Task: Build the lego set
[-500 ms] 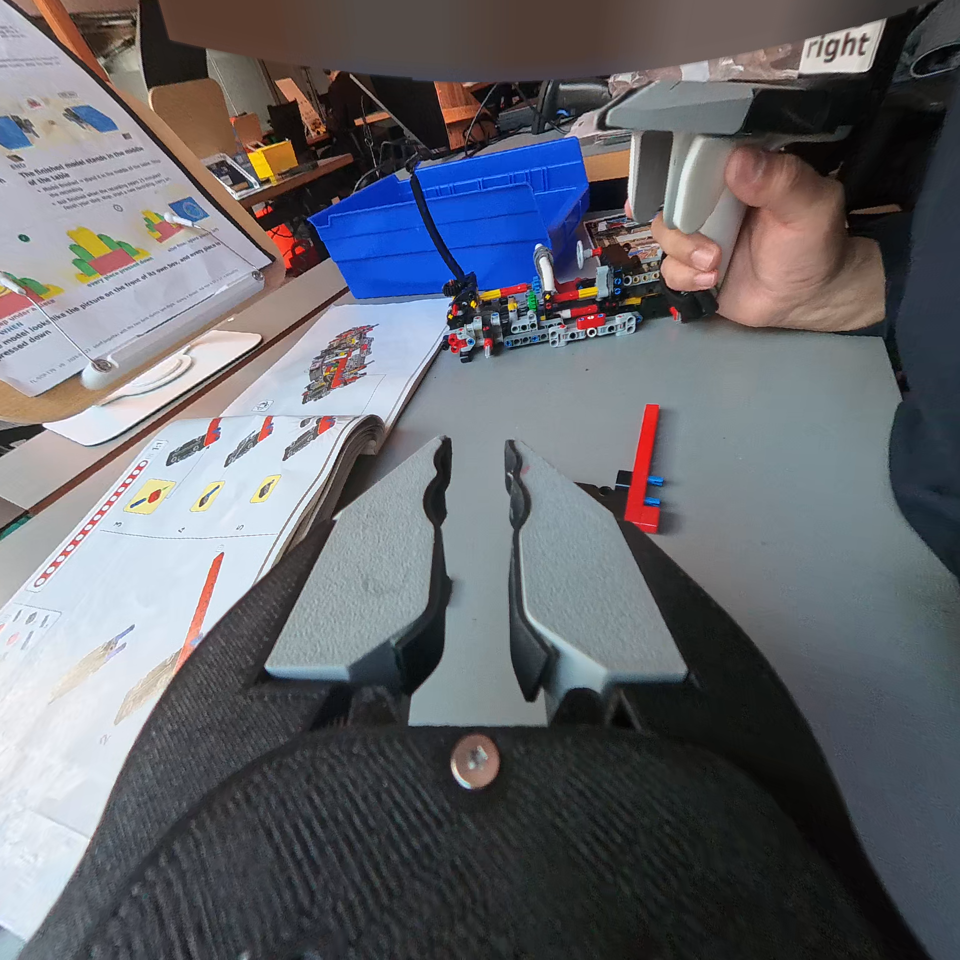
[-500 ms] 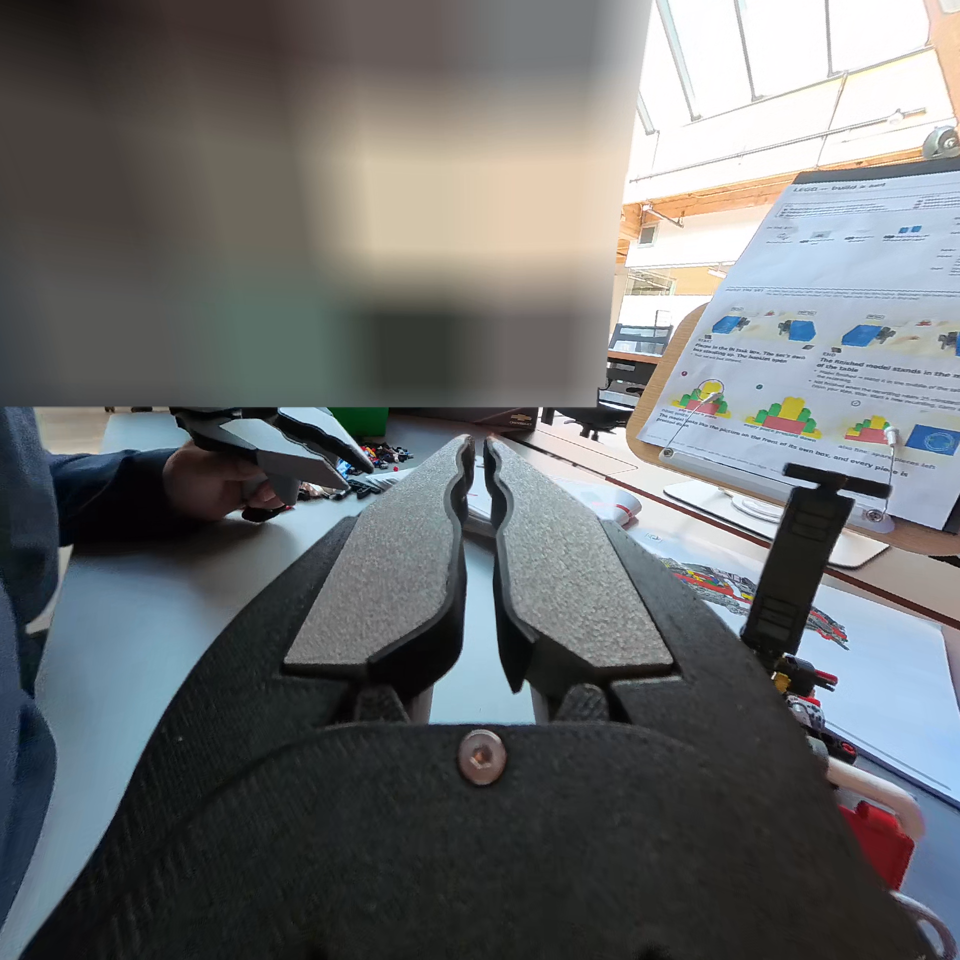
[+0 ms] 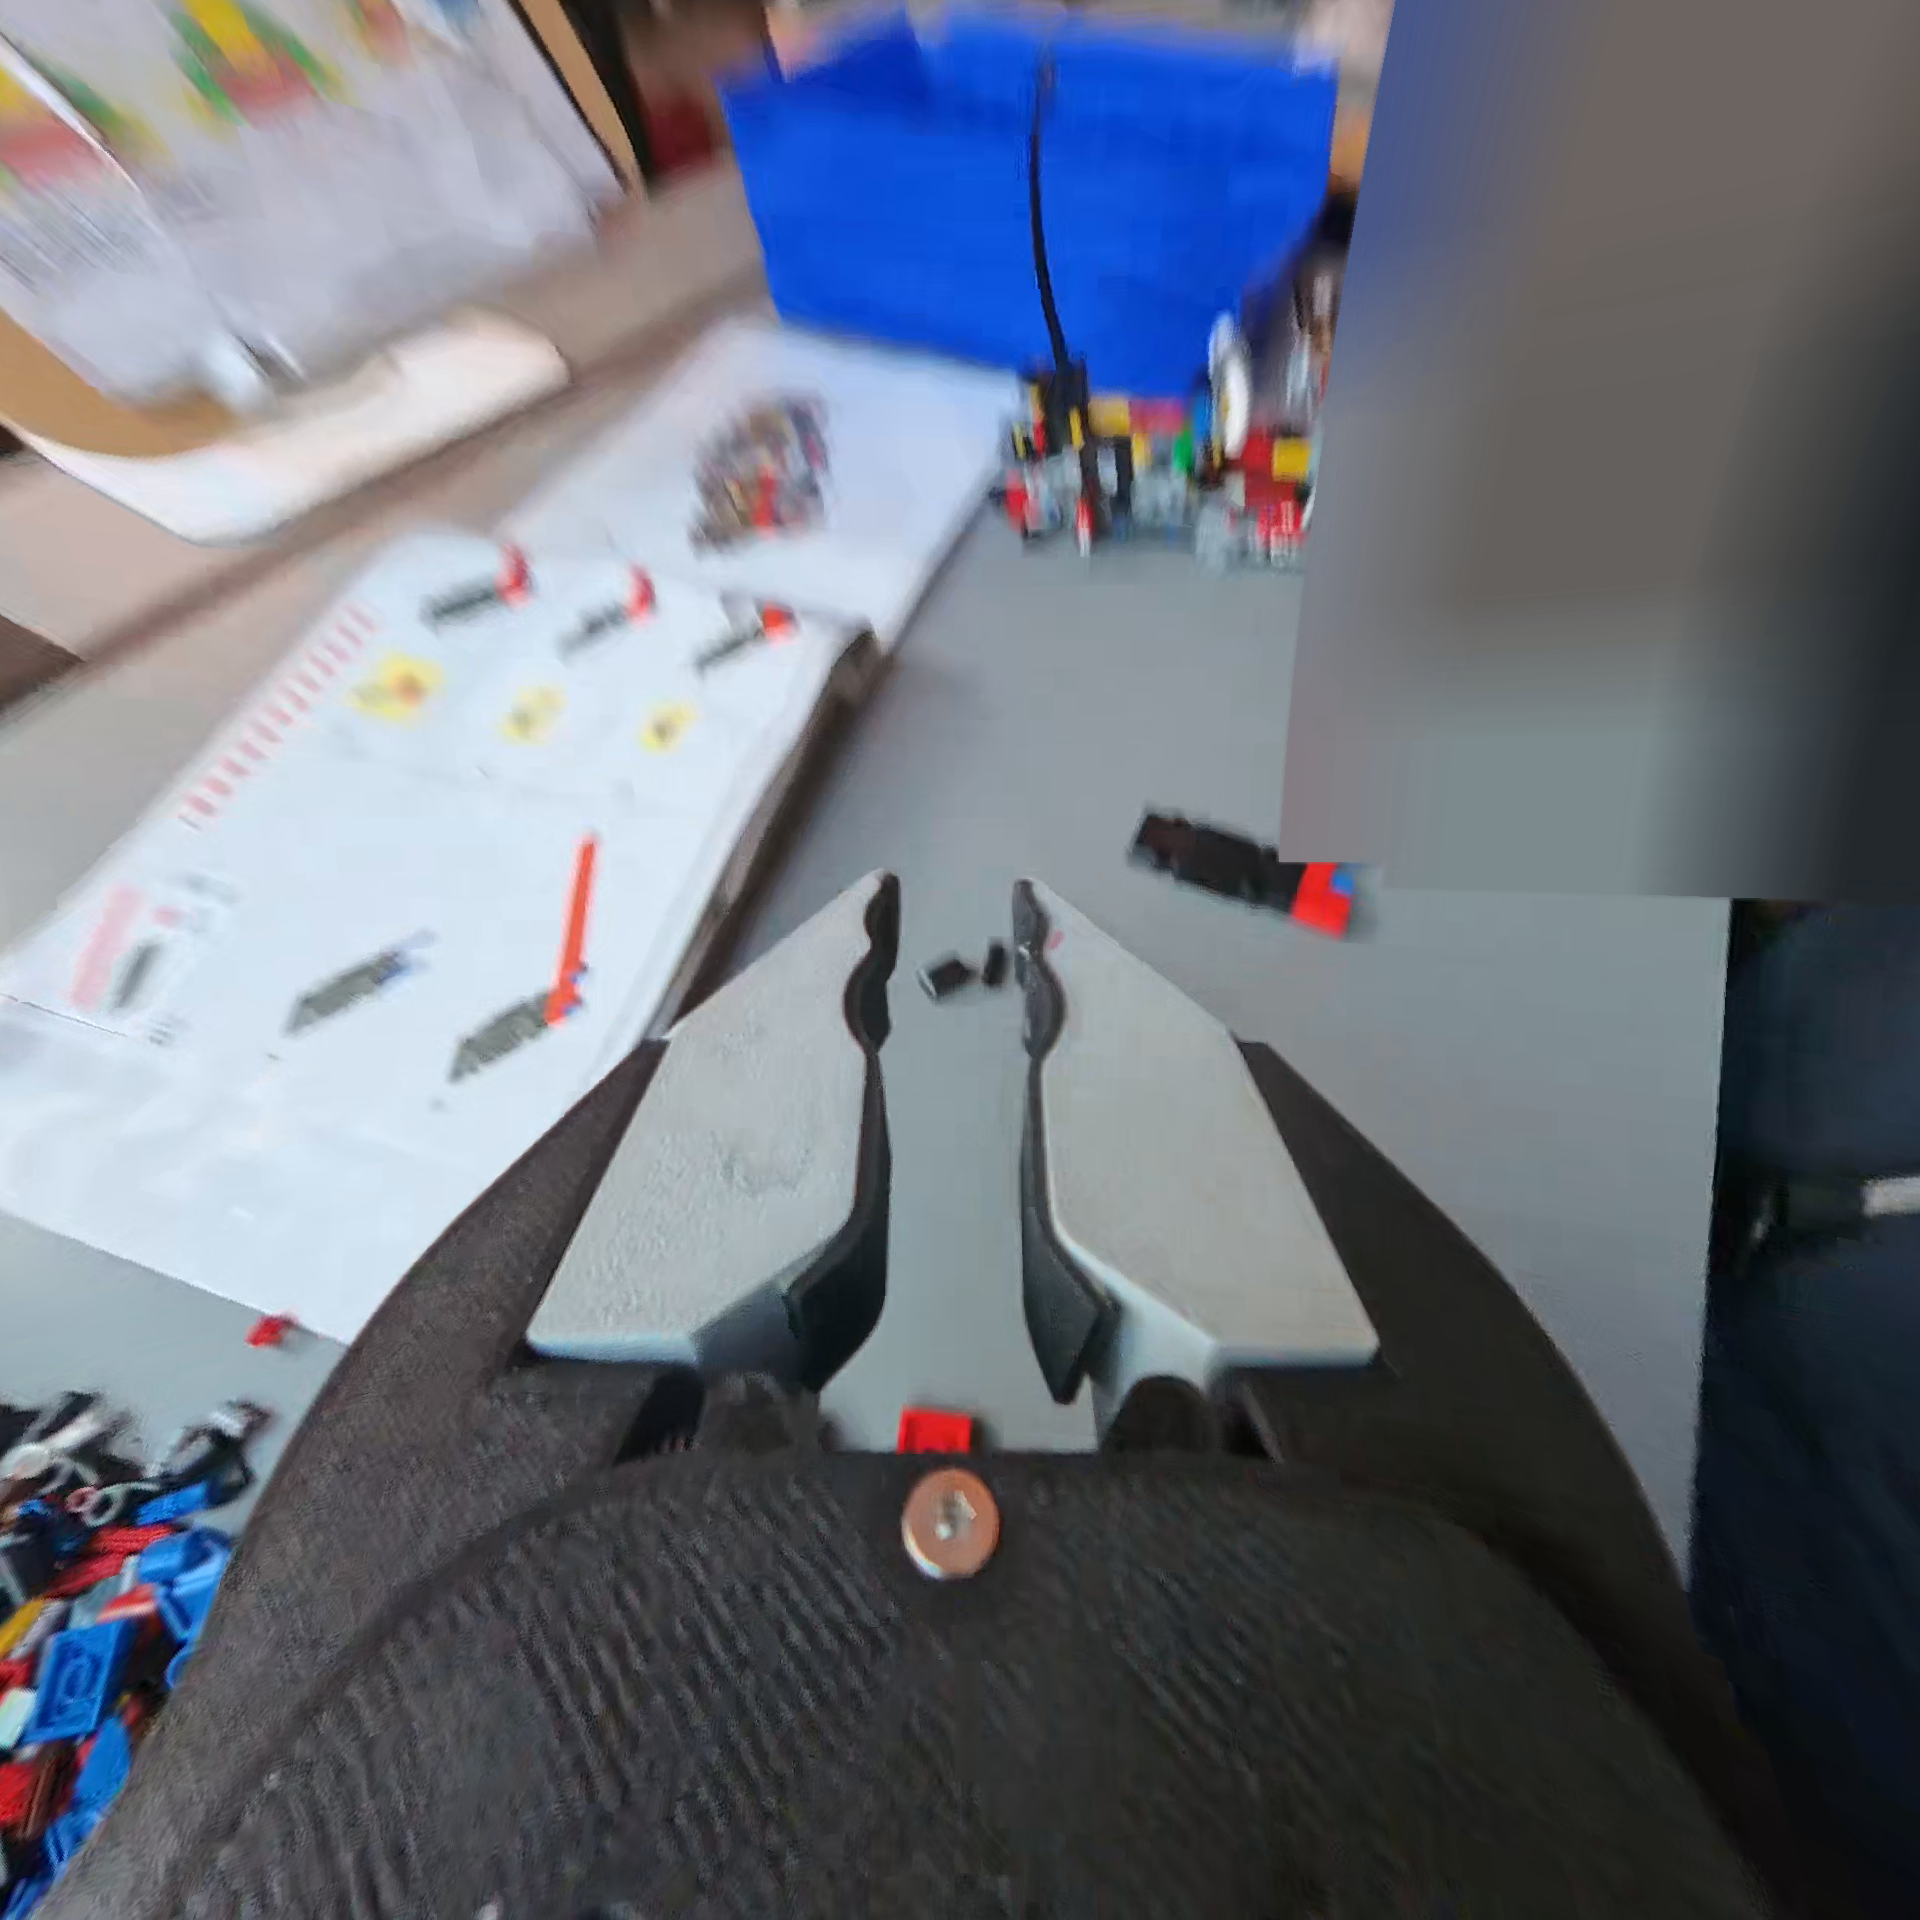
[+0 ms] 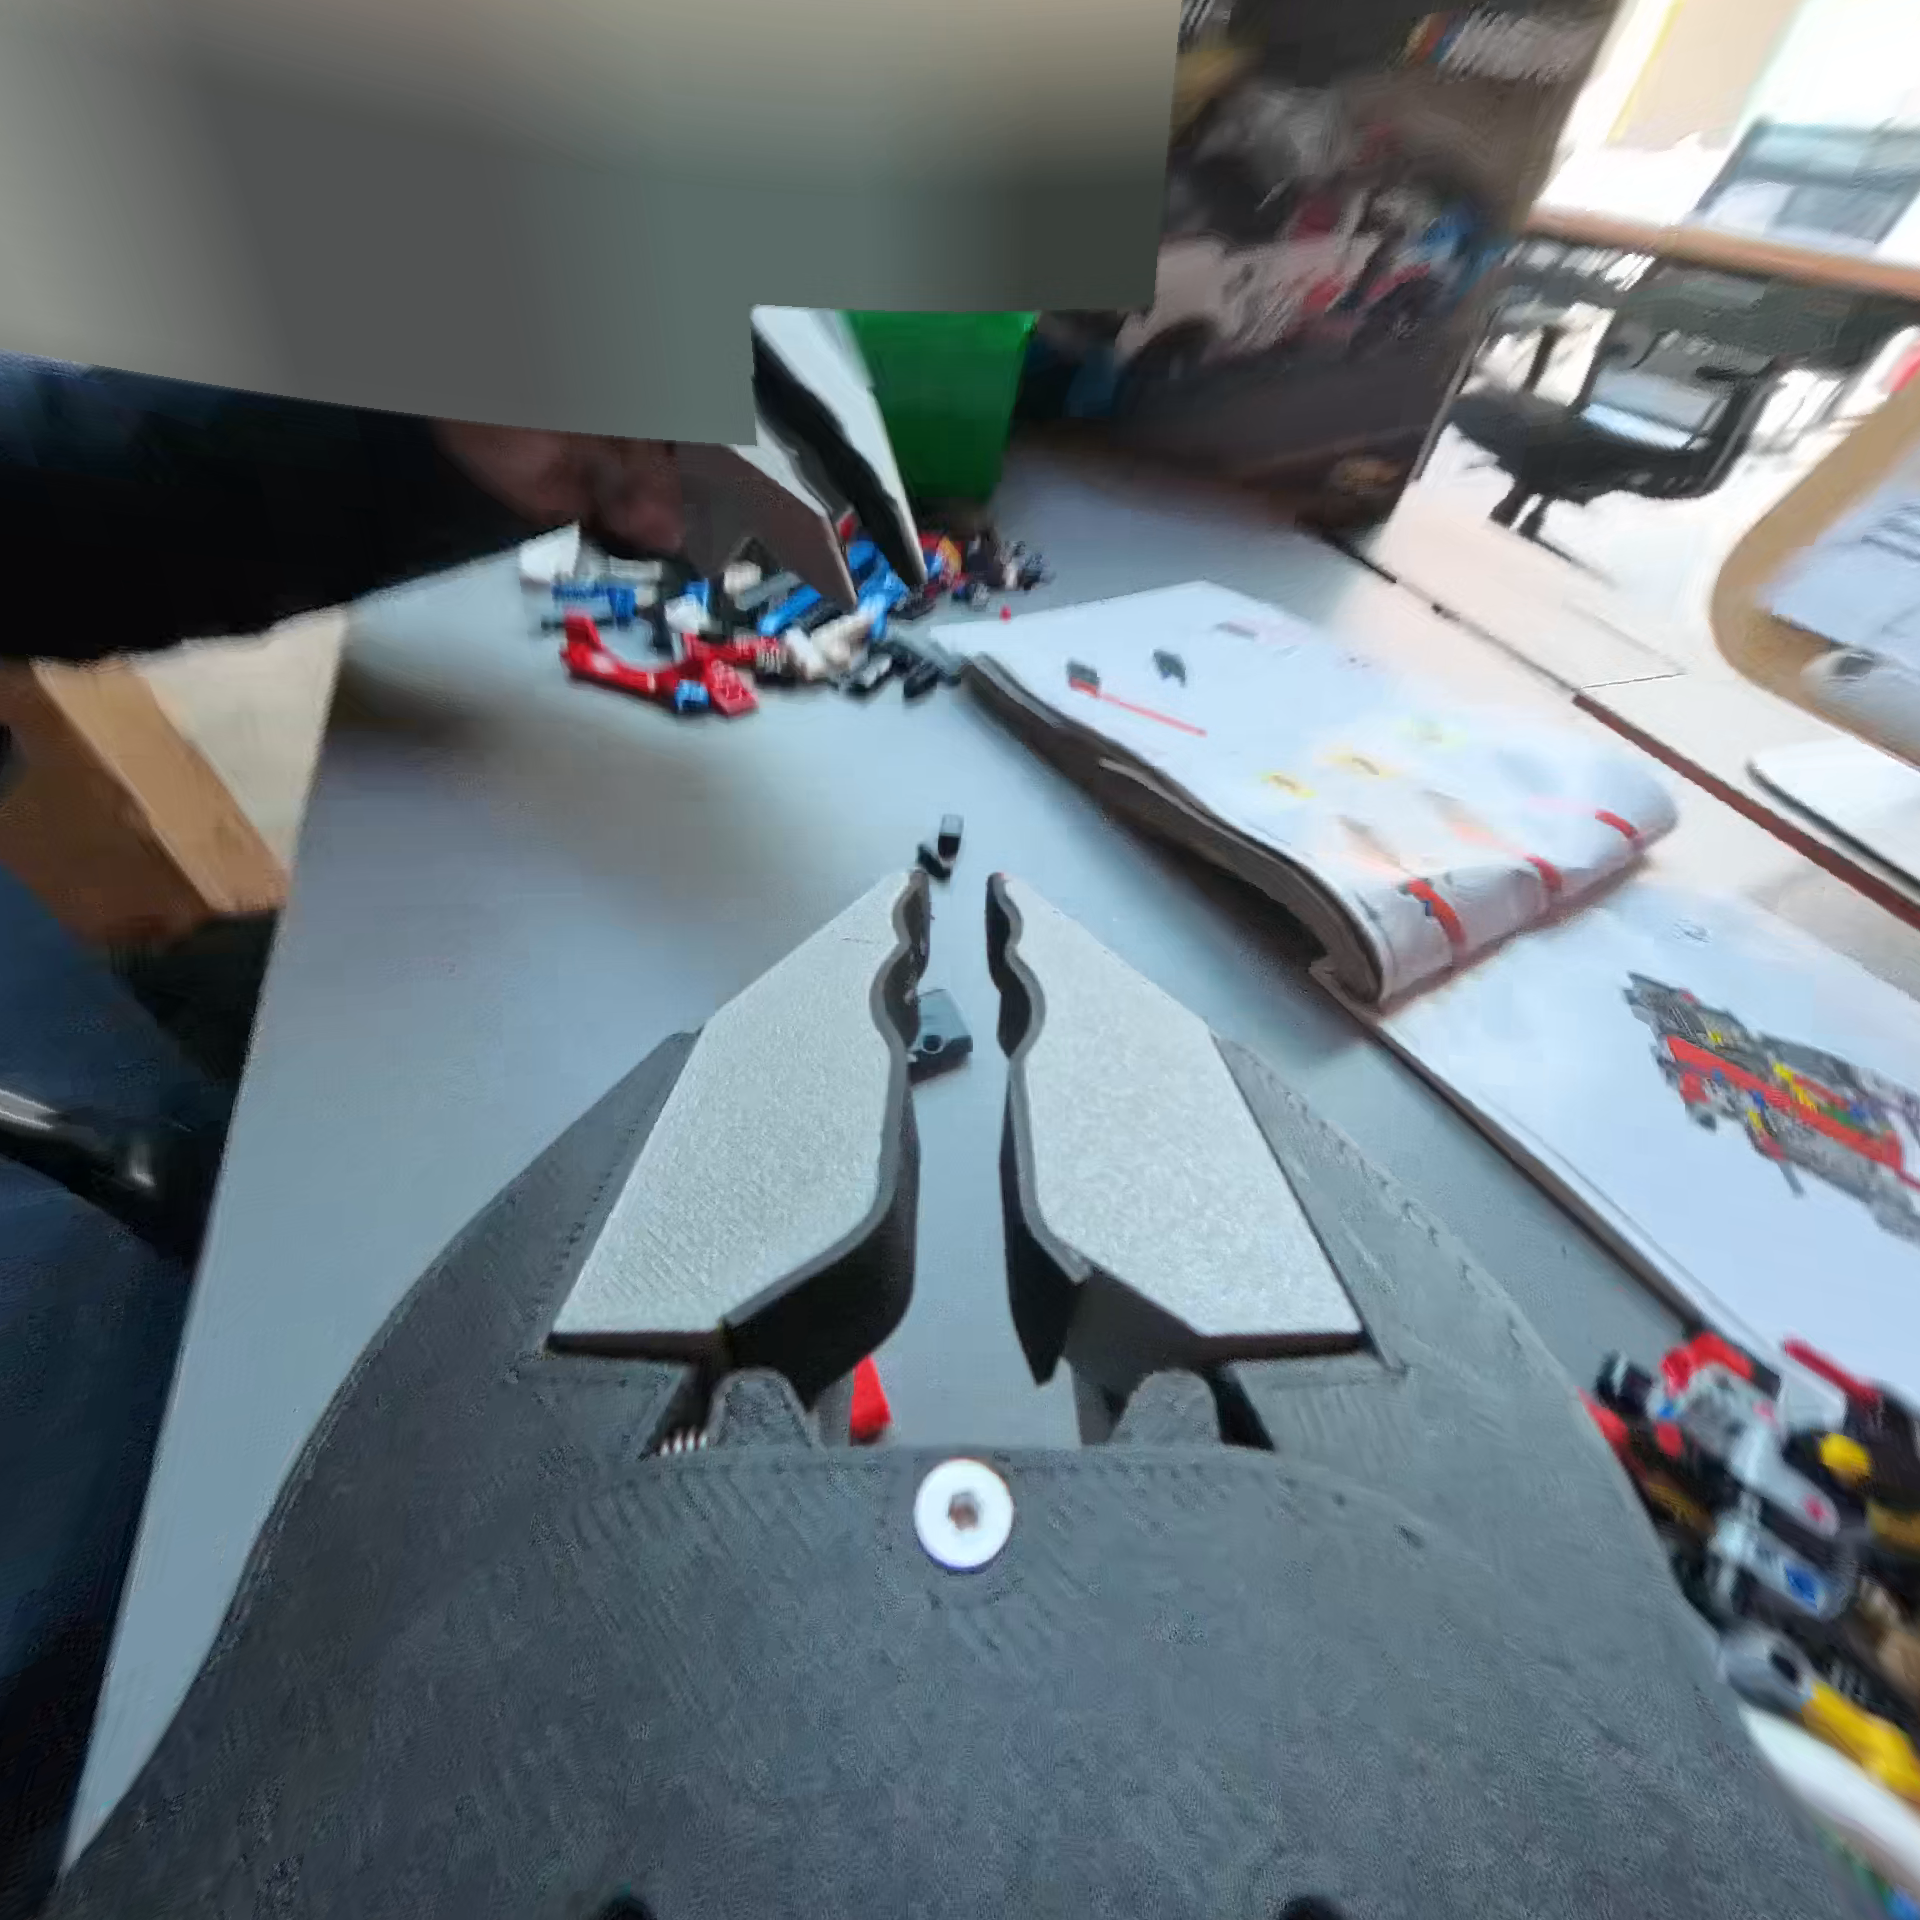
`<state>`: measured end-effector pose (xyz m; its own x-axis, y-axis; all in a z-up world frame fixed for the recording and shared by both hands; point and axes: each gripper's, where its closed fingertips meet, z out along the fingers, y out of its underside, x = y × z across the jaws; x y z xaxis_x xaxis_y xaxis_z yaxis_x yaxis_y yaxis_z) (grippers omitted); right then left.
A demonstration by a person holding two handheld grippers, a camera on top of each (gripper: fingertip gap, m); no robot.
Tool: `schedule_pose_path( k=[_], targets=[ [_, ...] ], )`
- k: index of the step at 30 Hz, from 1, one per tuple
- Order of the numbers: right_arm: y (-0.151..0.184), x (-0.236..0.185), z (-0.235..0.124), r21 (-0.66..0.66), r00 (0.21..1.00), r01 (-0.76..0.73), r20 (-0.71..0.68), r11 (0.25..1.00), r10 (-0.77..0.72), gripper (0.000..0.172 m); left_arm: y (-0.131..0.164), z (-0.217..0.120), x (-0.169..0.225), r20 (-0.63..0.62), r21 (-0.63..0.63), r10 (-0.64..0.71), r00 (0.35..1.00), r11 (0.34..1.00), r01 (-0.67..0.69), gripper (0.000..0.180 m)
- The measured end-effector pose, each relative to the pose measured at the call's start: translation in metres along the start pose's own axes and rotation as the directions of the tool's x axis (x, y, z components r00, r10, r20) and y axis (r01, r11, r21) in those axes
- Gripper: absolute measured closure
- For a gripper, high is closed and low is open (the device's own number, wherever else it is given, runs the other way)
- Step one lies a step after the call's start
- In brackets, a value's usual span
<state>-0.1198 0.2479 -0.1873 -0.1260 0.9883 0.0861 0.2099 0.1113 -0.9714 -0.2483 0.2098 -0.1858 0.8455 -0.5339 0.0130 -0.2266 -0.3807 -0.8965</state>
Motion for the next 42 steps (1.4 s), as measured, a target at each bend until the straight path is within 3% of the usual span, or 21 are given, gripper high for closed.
schedule_pose_path(
  k=[3,7,9,15,22,26,29,32,36,42],
  targets=[
    [0.008,-0.007,0.031,-0.133,0.993,0.11,0.066,0.985,-0.102,0.162,0.038,0.024,0.0,-0.088,-0.27,0.042,0.995,0.961,-0.065,0.164],
    [0.02,-0.014,0.061,-0.265,0.983,0.096,0.175,0.959,-0.05,0.156,0.061,0.041,-0.014,-0.115,-0.452,0.147,0.982,0.873,-0.183,0.156],
    [0.029,-0.016,0.074,-0.31,0.978,0.119,0.2,0.943,-0.057,0.153,0.065,0.049,-0.015,-0.153,-0.463,0.219,0.964,0.846,-0.265,0.157],
    [0.055,-0.013,0.103,-0.437,0.966,0.17,0.251,0.883,-0.062,0.148,0.062,0.061,0.001,-0.32,-0.403,0.251,0.914,0.837,-0.371,0.16],
    [0.058,-0.009,0.113,-0.449,0.964,0.129,0.264,0.884,-0.006,0.146,0.072,0.068,-0.002,-0.347,-0.413,0.257,0.902,0.821,-0.393,0.174],
    [0.062,-0.008,0.116,-0.467,0.959,0.147,0.283,0.872,-0.01,0.147,0.073,0.065,-0.002,-0.298,-0.41,0.312,0.902,0.811,-0.417,0.174],
    [0.049,-0.011,0.12,-0.427,0.95,0.071,0.305,0.901,0.069,0.163,0.074,0.06,-0.004,-0.217,-0.42,0.427,0.878,0.771,-0.478,0.174],
    [0.037,-0.011,0.124,-0.417,0.942,-0.017,0.297,0.909,0.154,0.172,0.065,0.05,-0.009,-0.084,-0.413,0.615,0.784,0.694,-0.589,0.175],
    [0.015,-0.025,0.123,-0.357,0.891,-0.135,0.364,0.924,0.27,0.157,0.046,0.032,0.004,0.048,-0.388,0.789,0.613,0.58,-0.716,0.175],
    [0.005,-0.042,0.115,-0.352,0.845,-0.16,0.433,0.922,0.312,0.157,0.031,0.022,0.023,0.133,-0.353,0.819,0.559,0.566,-0.745,0.175]
  ],
)
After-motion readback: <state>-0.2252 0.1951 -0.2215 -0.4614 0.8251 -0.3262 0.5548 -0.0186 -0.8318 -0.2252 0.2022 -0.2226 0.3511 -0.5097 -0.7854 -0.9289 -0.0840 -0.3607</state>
